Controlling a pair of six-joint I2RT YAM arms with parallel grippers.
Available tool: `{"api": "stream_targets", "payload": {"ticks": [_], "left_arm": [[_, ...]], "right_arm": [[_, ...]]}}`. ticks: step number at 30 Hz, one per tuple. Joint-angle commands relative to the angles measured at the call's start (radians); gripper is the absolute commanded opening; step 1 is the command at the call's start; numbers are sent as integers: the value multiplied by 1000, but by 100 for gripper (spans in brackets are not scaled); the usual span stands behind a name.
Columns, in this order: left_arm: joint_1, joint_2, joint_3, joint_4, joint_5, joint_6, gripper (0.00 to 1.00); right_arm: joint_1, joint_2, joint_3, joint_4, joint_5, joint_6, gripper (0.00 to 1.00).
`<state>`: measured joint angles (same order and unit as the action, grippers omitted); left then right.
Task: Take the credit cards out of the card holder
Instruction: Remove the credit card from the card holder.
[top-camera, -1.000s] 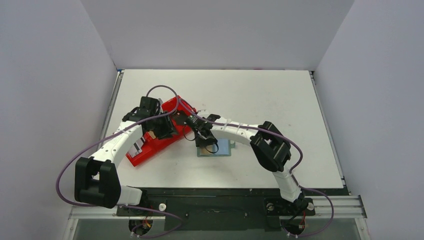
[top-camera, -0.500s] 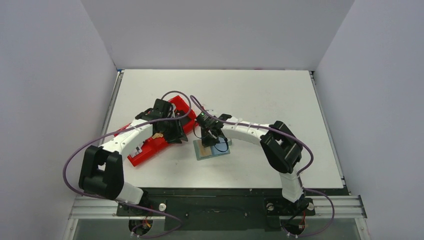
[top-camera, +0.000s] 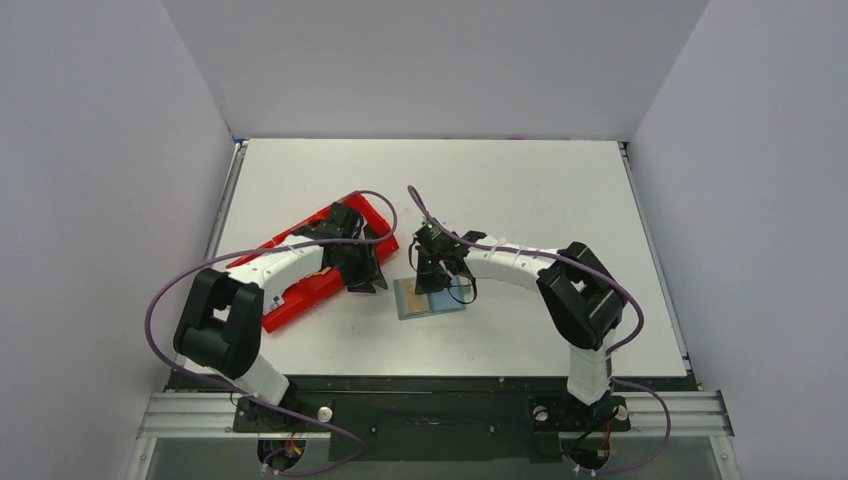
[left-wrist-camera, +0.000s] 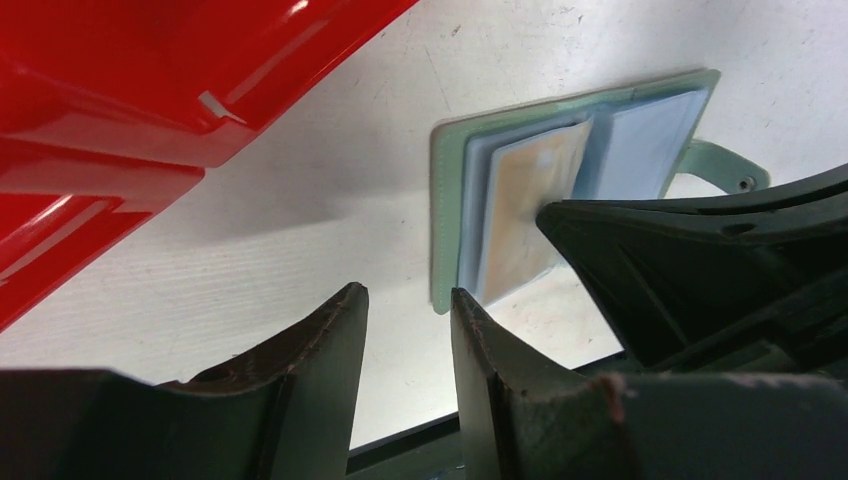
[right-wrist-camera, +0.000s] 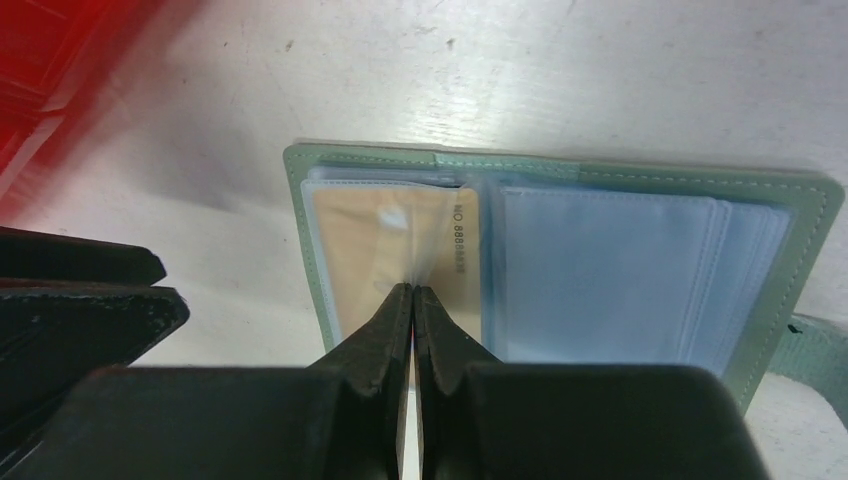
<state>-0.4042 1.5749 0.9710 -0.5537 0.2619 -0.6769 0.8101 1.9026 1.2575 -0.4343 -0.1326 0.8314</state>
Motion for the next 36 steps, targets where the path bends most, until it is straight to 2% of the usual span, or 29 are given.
{"api": "stream_targets", "payload": {"ticks": [1, 12, 29, 31, 34, 36], "left_arm": [[-20, 36, 22, 61, -6, -17, 33], [-66, 100, 52, 84, -17, -34, 31], [-164, 196, 169, 88, -19, -54, 30], [-169, 200, 177, 91, -18, -55, 30], [-178, 205, 182, 93, -15, -58, 30], [-181, 207, 185, 98, -11, -63, 29]], "right_arm": [[-32, -84, -43, 109, -59, 37, 0], [-60, -137, -122, 195, -114, 71, 0], [-81, -183, -165, 210, -121, 69, 0], [-83, -195, -169, 211, -120, 71, 5], [-86, -215, -169, 202, -111, 71, 25], [-88, -232, -165, 180, -88, 69, 34]]}}
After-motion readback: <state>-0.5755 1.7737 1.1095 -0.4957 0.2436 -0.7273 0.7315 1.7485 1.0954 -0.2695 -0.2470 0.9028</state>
